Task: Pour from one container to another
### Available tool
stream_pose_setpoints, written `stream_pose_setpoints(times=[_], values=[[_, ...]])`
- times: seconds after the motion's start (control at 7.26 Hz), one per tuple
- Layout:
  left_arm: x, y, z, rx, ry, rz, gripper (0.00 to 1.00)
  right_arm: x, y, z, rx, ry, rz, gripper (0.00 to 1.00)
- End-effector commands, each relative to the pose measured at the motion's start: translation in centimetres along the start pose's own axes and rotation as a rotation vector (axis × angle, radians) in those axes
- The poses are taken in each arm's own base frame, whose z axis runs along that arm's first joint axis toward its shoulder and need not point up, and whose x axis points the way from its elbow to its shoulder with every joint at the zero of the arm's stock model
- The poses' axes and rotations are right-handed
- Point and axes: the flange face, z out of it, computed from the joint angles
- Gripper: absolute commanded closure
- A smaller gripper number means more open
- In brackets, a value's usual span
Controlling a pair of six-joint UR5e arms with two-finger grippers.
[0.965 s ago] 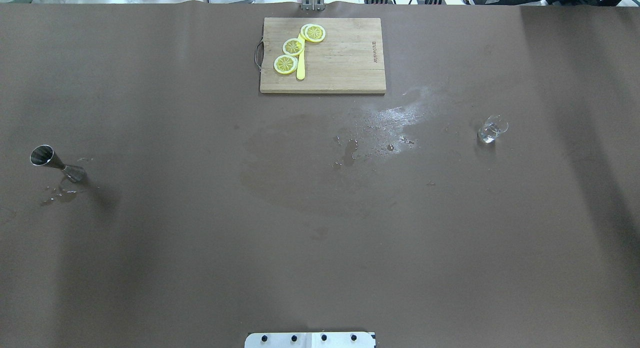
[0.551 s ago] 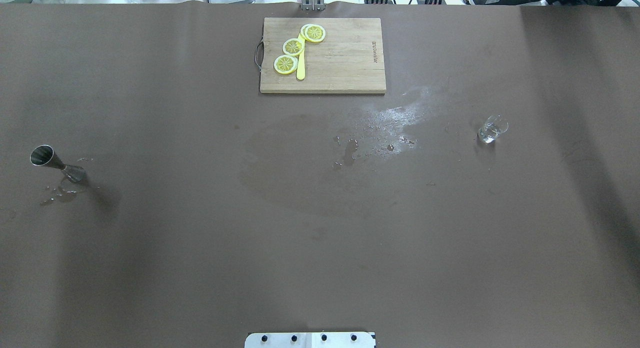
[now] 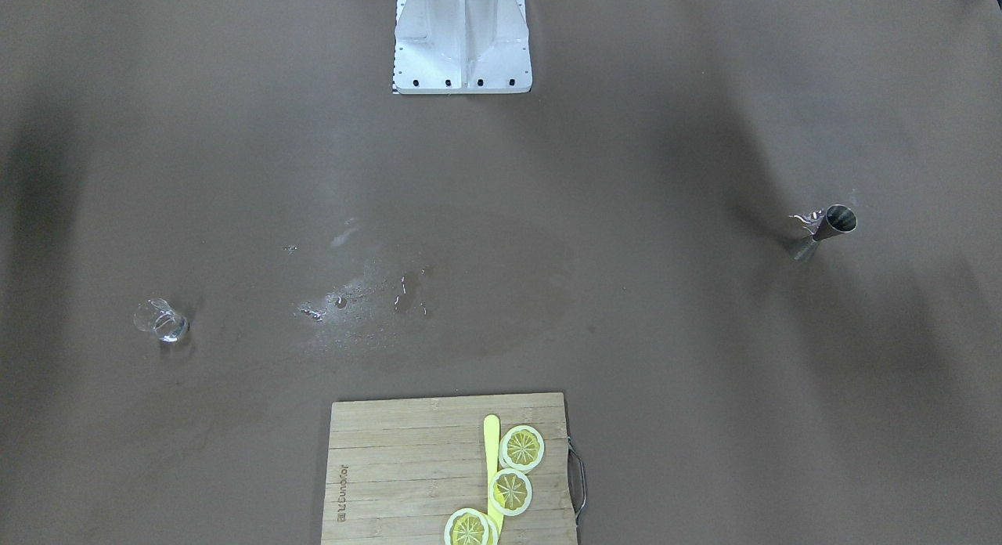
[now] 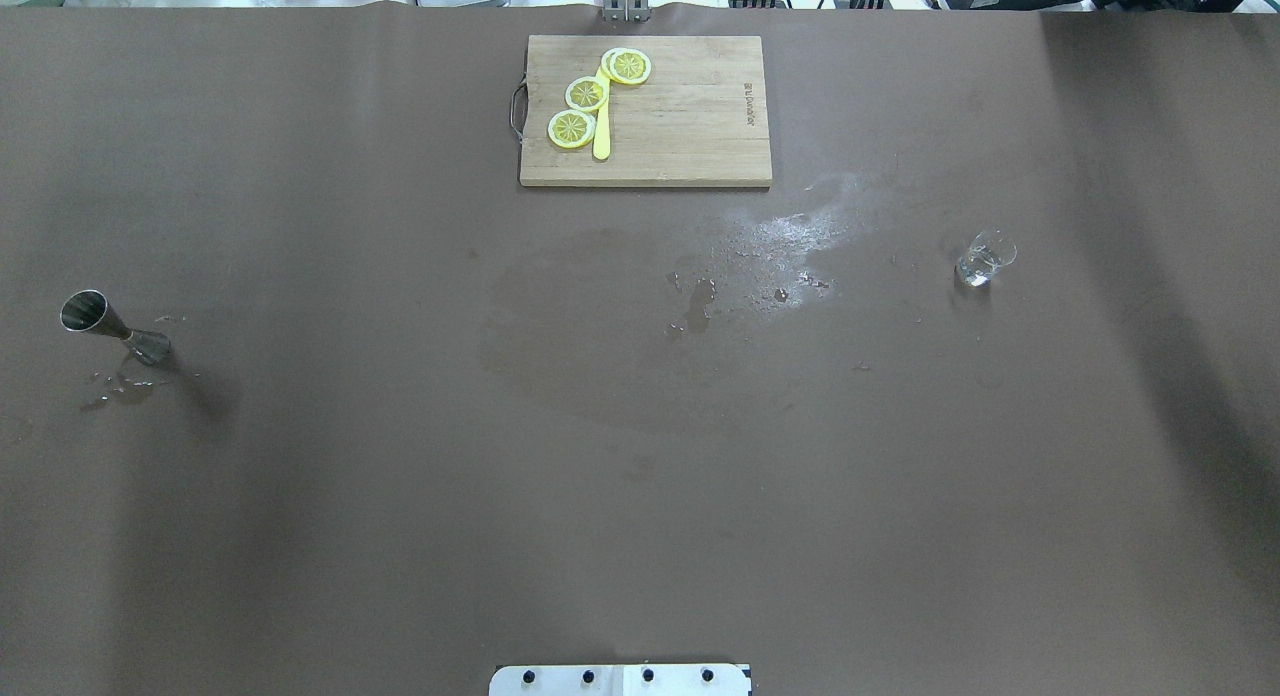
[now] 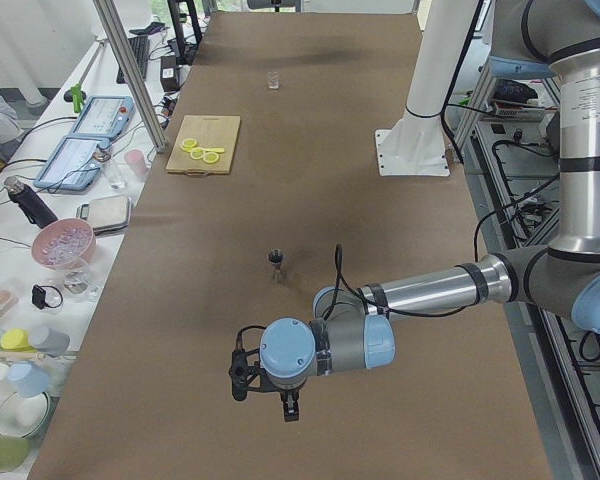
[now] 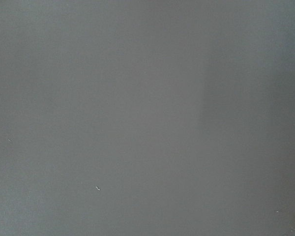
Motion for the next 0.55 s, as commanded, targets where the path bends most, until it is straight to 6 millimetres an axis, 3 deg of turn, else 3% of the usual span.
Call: stream_pose_setpoints(times=[0.0,0.28,0.41], values=[[0.1,-0.1,0.0,-0.001,0.000,0.001,0.01,-1.9,-1.4,3.0,0.113,-0.011,-0.200,0.00],[0.1,-0.1,0.0,-0.001,0.000,0.001,0.01,-4.4,-1.9,6.2,0.152,-0.041,-0.333,0.00],[0.1,-0.1,0.0,-0.001,0.000,0.001,0.01,-4.4,-1.7,6.9,0.184,-0.042,-0.395,0.00]])
